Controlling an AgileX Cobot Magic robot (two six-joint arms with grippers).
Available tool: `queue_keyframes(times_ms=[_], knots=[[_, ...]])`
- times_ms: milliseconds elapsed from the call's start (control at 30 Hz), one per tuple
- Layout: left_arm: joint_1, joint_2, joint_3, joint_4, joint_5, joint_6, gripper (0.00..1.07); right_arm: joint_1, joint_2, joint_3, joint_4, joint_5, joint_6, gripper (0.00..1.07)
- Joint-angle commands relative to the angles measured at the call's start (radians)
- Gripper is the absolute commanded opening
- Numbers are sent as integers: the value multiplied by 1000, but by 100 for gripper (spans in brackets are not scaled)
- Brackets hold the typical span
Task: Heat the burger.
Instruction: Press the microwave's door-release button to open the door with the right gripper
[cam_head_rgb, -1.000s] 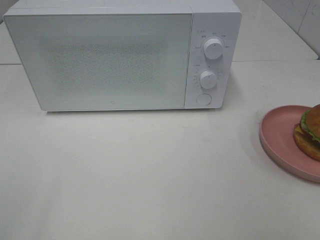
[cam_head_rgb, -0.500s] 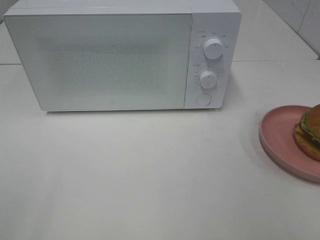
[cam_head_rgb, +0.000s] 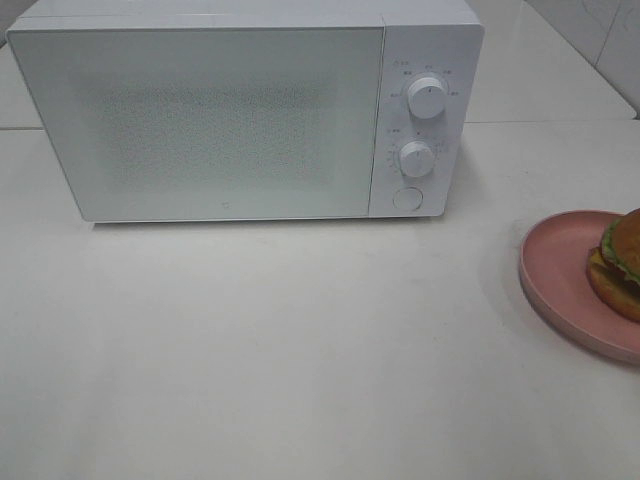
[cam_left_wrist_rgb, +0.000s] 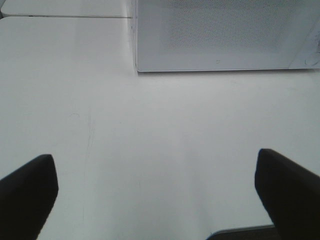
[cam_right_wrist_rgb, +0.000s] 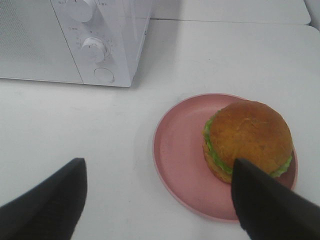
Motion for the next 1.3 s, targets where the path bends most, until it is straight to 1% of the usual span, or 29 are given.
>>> queue_keyframes(times_ms=[33, 200, 267, 367, 433, 533, 600, 767, 800, 900, 933, 967, 1033, 1067, 1300], knots=[[-3, -1, 3, -1, -14, -7, 100, -1, 99, -3, -2, -110, 4, 76], [-3, -1, 3, -1, -14, -7, 100, -1, 178, -3, -3, -193, 3, 76], [-3, -1, 3, -1, -14, -7, 100, -1, 252, -3, -5, -263, 2, 76], [-3, -1, 3, -1, -14, -7, 100, -1, 272, -3, -5, -281, 2, 76], [-3, -1, 3, -1, -14, -7, 100, -1, 337, -3, -5, -348, 2, 76], [-3, -1, 3, -1, -14, -7, 100, -1, 356, -3, -5, -367, 2, 76], [-3, -1, 3, -1, -14, -7, 100, -1, 427, -3, -5, -437, 2, 76], [-3, -1, 3, -1, -14, -7, 100, -1, 499, -3, -5, -522, 2, 76], [-3, -1, 3, -1, -14, -7, 100, -1, 533, -3, -5, -573, 2, 76], [-3, -1, 3, -1, -14, -7, 100, -1, 553, -3, -5, -592, 2, 76], [-3, -1, 3, -1, -14, -7, 100, -1, 588, -3, -5, -643, 2, 76], [-3, -1, 3, -1, -14, -7, 100, -1, 588, -3, -5, -643, 2, 76], [-3, -1, 3, -1, -14, -7, 100, -1, 660, -3, -5, -736, 2, 76], [-3, -1, 3, -1, -14, -7, 100, -1, 660, -3, -5, -736, 2, 76], [-3, -1, 3, -1, -14, -7, 100, -1, 789, -3, -5, -900, 2, 76]])
